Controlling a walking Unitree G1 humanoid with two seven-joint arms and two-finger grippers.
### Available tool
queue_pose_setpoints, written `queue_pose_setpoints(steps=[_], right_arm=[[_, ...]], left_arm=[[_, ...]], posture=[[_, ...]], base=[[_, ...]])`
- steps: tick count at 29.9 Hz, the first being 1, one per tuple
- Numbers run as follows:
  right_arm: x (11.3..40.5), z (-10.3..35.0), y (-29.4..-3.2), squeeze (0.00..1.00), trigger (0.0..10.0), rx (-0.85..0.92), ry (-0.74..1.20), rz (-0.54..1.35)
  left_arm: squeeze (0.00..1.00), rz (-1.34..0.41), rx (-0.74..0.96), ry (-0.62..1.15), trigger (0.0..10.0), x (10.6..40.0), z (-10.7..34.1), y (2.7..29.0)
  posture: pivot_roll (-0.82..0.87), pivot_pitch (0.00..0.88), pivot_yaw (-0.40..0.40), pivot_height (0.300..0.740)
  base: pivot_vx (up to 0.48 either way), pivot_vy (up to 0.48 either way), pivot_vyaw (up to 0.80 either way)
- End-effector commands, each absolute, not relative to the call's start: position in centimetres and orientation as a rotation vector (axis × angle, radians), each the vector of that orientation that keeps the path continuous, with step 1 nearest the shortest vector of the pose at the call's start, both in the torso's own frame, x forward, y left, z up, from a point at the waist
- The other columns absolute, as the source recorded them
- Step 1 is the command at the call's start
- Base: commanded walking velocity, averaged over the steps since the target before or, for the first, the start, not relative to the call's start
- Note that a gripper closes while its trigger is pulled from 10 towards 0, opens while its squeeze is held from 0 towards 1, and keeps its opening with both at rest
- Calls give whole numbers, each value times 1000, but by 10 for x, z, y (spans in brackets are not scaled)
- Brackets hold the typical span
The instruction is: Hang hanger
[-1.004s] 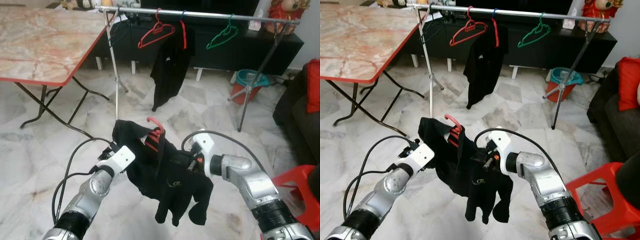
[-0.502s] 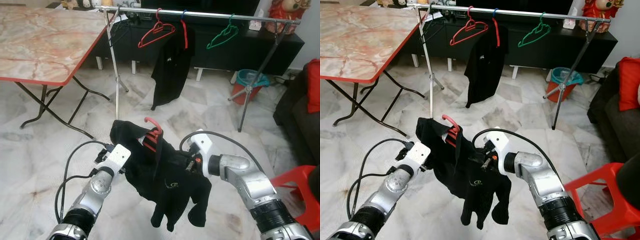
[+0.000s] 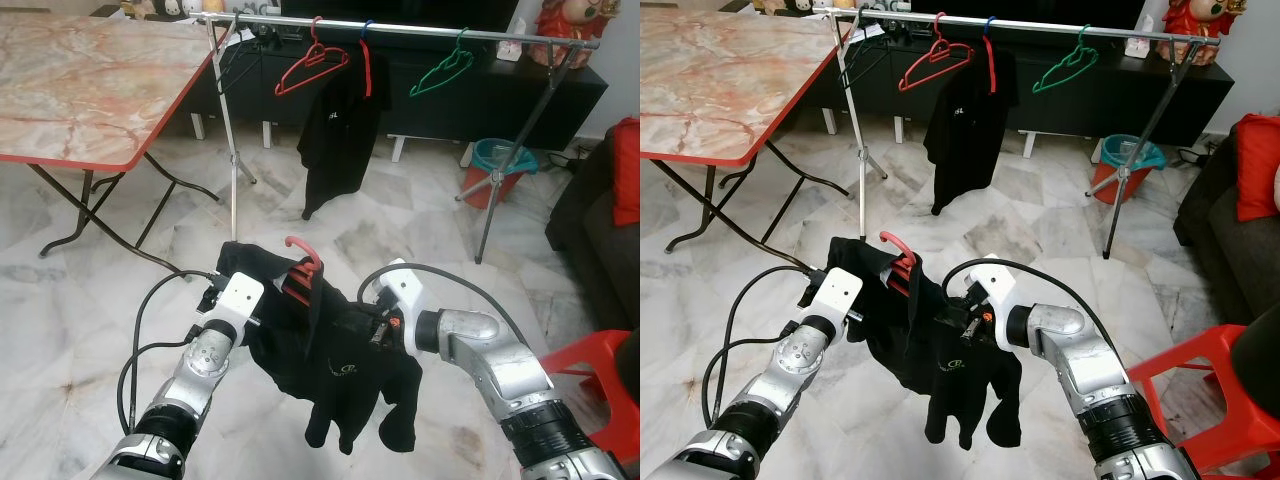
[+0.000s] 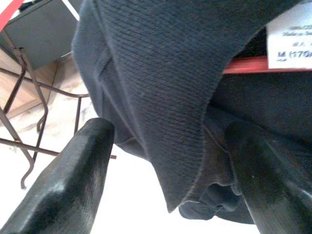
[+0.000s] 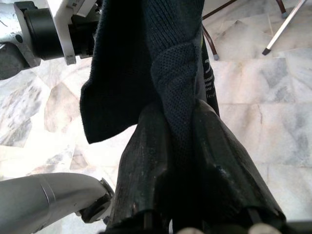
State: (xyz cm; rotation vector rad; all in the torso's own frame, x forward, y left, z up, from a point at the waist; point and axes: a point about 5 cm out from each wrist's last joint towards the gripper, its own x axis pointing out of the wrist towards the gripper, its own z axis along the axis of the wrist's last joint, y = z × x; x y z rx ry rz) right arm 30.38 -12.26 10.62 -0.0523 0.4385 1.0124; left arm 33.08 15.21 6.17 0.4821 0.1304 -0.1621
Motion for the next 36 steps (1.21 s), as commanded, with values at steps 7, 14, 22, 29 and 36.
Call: queue_pose_setpoints(steps=[7,14,22,29,36], right_arm=[[303,117,-121,0,10000,-71,392,1036],[303,118,-119,0,10000,-70,387,1040],[302,117,-119,0,10000,-77,395,1042],[303,118,-120,0,10000,-83,394,1040],[301,116,-122,0,10000,-92,404,1039]], left_arm=[[0,-160,506,141,0,330,59,157],[0,-177,480,153,0,330,56,154],[0,-178,366,170,0,329,55,150],[0,-169,357,148,0,331,58,150],[0,-146,352,138,0,333,60,155]], posture=[[9,87,-83,740],[5,91,-82,740],[3,92,-85,740],[5,90,-87,740],[8,93,-88,740]], base=[[0,0,0],[0,0,0],[0,0,0],[0,0,0],[0,0,0]])
